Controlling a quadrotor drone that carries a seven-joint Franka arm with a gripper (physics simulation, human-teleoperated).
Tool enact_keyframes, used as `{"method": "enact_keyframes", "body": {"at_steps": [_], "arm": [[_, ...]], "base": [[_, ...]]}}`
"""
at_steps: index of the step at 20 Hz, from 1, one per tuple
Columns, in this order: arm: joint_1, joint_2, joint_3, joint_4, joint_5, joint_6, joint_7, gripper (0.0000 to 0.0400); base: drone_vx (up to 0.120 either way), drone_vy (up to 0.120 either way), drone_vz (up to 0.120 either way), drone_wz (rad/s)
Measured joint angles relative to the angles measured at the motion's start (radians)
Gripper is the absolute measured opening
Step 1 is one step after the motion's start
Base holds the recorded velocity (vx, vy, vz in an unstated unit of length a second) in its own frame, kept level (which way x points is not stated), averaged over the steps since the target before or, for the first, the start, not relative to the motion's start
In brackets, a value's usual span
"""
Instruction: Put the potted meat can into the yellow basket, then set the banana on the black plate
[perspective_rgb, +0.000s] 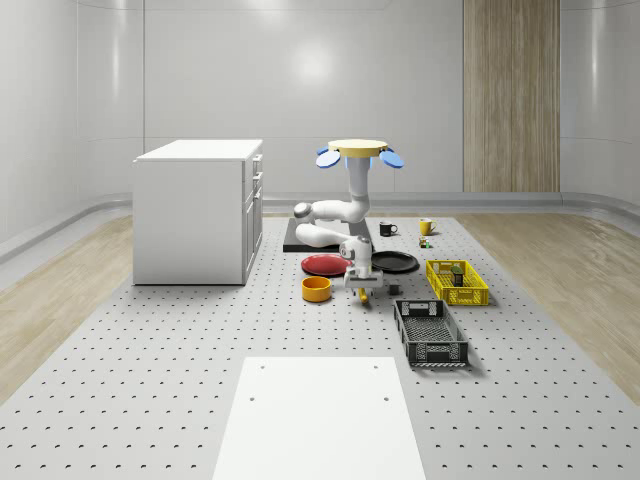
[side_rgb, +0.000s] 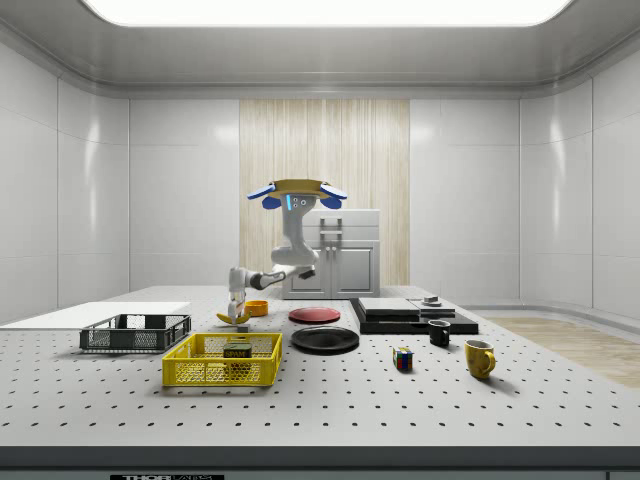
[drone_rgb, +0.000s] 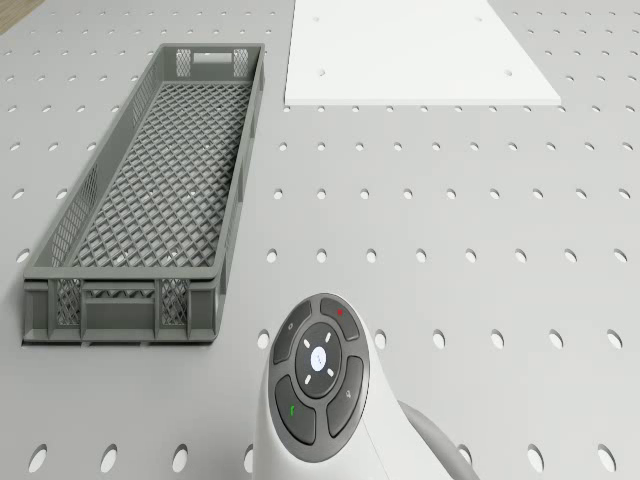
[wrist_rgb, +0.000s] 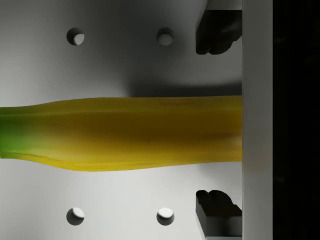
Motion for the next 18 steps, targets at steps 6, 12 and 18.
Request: {"method": "enact_keyframes", "body": {"at_steps": [6, 12, 18], "arm": [[-0.003, 0.007, -0.024, 0.012, -0.024, 0.006, -0.003, 0.029], [-0.001, 0.014, -0.032, 0.015, -0.035, 0.003, -0.005, 0.0197], [0.013, 0.017, 0.008, -0.008, -0.004, -0.025, 0.001, 0.0197]], "base": [[0.0, 0.0, 0.0, 0.0], [0.0, 0.0, 0.0, 0.0], [0.0, 0.0, 0.0, 0.0]]}}
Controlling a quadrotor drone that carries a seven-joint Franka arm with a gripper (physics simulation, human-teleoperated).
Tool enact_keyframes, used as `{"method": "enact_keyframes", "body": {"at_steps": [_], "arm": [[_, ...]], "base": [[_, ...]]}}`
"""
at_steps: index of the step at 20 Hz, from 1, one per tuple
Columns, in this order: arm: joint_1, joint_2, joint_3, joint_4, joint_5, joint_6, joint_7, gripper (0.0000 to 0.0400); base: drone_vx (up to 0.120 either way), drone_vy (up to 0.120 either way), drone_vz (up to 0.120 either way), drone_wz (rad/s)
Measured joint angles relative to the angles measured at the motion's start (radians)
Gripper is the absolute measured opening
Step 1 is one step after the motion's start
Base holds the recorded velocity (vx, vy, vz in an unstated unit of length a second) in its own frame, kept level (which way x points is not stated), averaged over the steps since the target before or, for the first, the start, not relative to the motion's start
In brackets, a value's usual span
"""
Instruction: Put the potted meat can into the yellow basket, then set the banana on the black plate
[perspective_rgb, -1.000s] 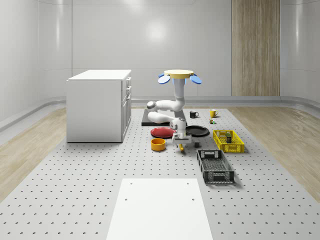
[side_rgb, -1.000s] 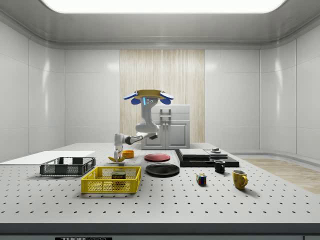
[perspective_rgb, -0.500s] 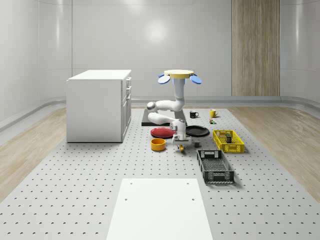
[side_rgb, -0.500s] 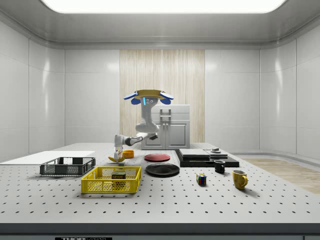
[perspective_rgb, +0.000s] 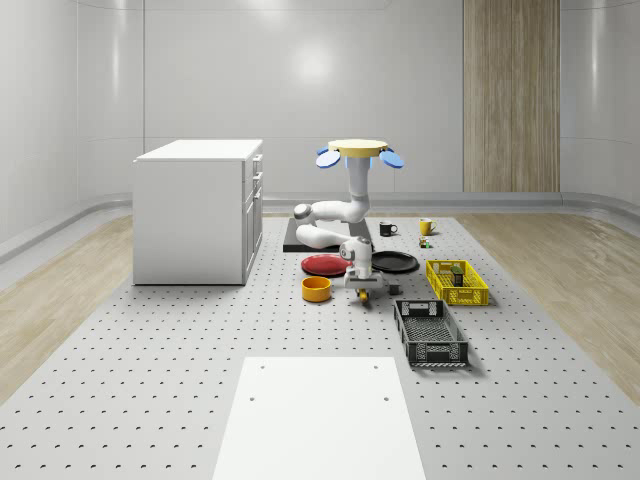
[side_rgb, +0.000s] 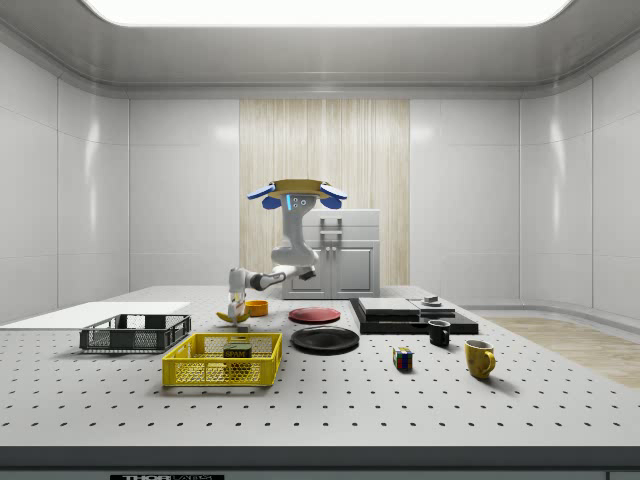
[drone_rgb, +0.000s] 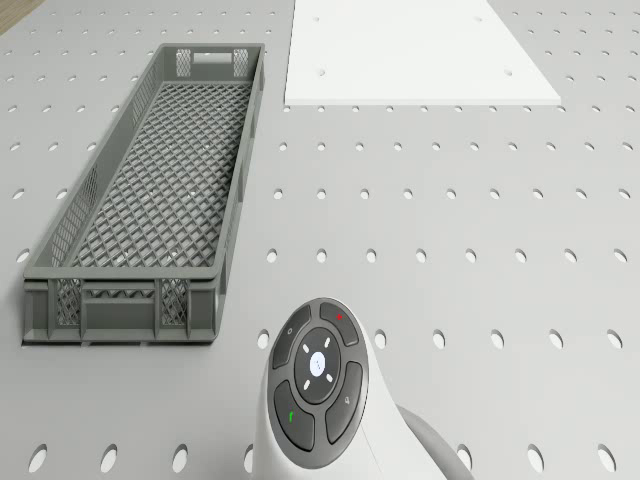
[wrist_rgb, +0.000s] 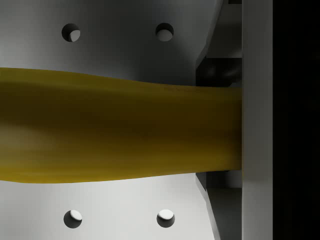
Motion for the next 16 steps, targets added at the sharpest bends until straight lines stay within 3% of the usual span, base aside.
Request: {"method": "enact_keyframes", "body": {"at_steps": [7, 11, 16], "arm": [[0.013, 0.0, 0.063, -0.029, 0.058, -0.033, 0.021, 0.0197], [0.014, -0.002, 0.077, -0.035, 0.071, -0.038, 0.028, 0.0197], [0.014, -0.004, 0.085, -0.037, 0.079, -0.039, 0.032, 0.0197]], "base": [[-0.006, 0.006, 0.12, 0.0], [-0.12, 0.12, 0.11, 0.0], [-0.12, 0.12, 0.0, 0.0]]}}
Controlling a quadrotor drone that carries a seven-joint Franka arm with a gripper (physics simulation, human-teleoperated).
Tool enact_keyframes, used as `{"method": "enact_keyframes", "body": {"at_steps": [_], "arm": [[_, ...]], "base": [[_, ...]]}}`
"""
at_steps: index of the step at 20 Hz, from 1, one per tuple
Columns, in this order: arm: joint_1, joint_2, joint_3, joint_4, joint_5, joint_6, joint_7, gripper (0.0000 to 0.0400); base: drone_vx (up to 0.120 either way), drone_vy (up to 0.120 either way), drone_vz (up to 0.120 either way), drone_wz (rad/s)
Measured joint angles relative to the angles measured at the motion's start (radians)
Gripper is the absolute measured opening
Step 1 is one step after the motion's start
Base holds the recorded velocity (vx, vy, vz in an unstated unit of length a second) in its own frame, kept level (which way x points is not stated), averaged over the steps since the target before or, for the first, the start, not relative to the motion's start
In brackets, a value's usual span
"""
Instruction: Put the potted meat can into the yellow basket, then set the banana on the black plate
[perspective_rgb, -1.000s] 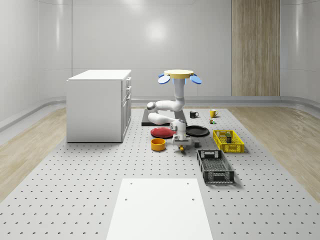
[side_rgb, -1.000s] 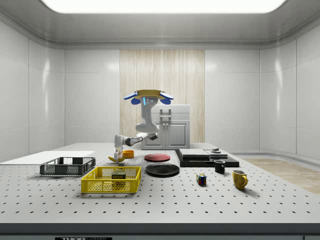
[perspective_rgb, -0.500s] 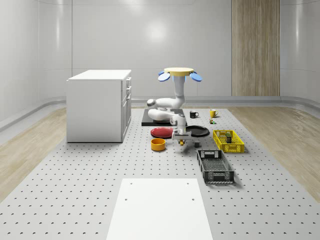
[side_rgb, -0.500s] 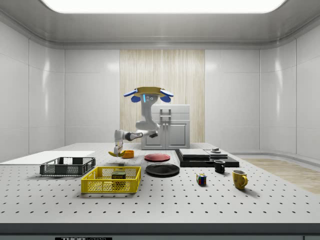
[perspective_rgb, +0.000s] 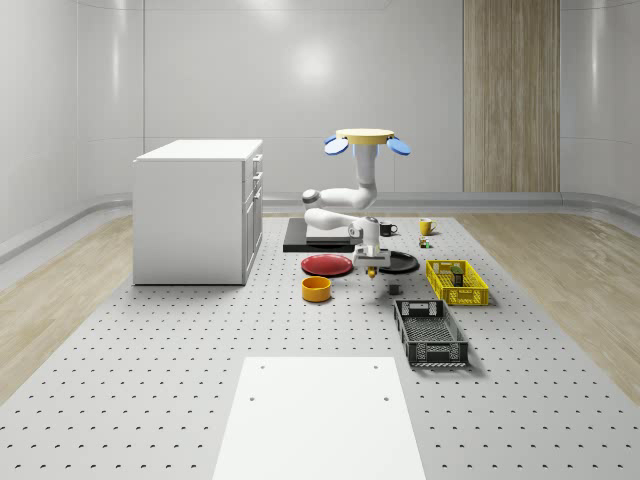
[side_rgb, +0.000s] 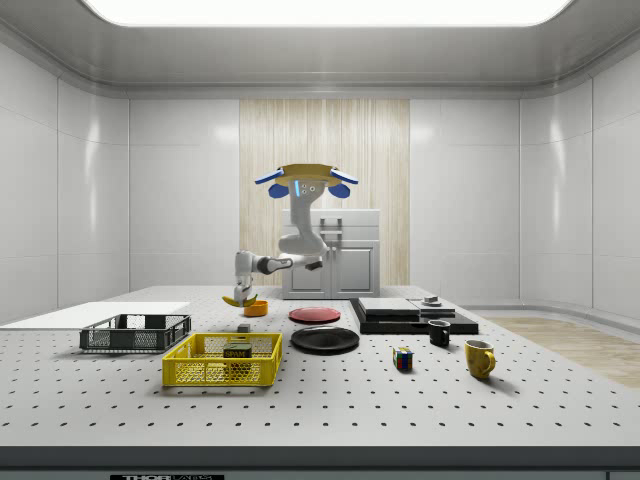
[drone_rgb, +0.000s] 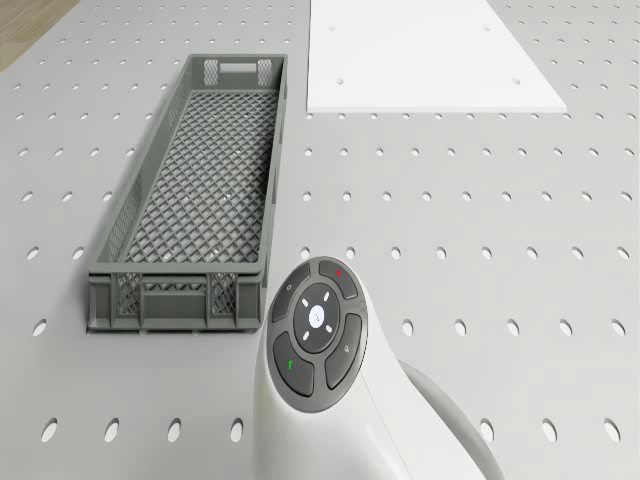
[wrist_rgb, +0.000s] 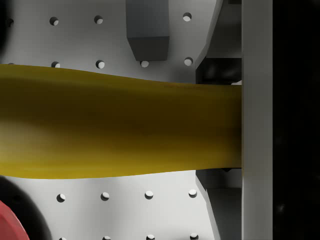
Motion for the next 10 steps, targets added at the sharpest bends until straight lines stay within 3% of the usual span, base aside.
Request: {"method": "enact_keyframes", "body": {"at_steps": [10], "arm": [[-0.002, -0.006, 0.004, -0.001, 0.005, 0.004, 0.005, 0.0197]], "base": [[-0.12, 0.12, 0.0, 0.0]]}}
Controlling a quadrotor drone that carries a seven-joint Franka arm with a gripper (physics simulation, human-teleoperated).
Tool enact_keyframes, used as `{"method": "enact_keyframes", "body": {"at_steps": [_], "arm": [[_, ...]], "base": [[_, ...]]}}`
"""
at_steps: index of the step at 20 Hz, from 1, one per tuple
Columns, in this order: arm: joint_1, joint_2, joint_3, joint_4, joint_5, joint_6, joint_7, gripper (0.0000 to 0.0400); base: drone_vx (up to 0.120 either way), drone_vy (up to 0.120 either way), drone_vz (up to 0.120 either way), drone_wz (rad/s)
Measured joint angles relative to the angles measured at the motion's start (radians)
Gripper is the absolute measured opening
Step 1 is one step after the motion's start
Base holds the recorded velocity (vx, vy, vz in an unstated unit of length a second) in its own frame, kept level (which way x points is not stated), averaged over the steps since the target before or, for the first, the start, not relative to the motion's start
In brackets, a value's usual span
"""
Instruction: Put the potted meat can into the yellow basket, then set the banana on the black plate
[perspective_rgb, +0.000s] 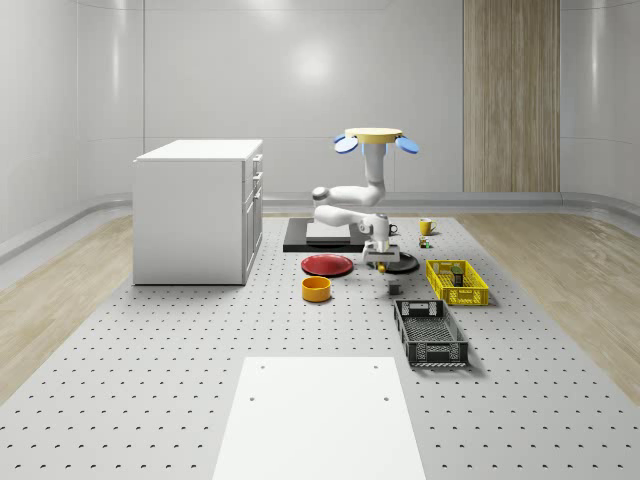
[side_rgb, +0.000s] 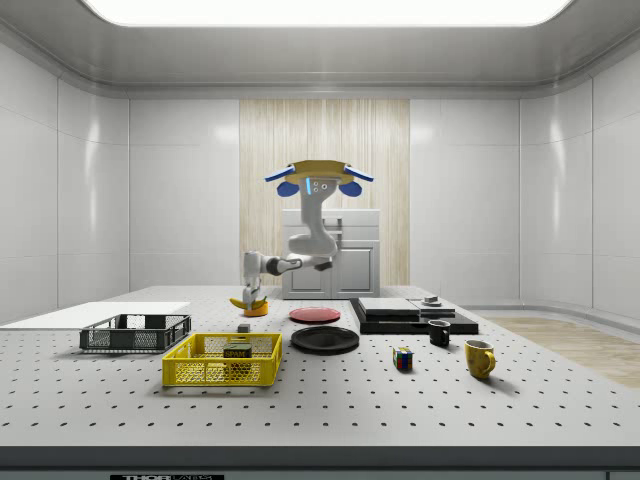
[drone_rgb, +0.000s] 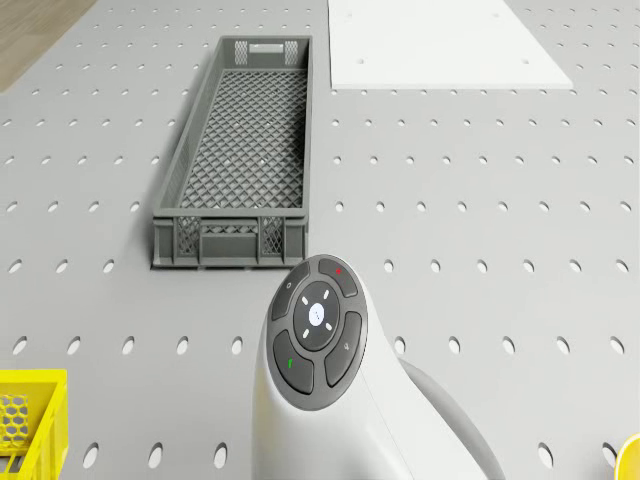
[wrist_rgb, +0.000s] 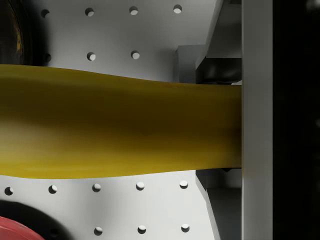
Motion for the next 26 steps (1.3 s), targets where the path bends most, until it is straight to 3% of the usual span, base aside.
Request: {"method": "enact_keyframes", "body": {"at_steps": [17, 26], "arm": [[-0.004, -0.009, 0.002, 0.001, 0.004, 0.008, 0.004, 0.0197], [-0.006, -0.013, 0.003, 0.001, 0.006, 0.012, 0.005, 0.0197]], "base": [[-0.12, 0.12, 0.0, 0.0], [-0.12, 0.004, 0.0, 0.0]]}}
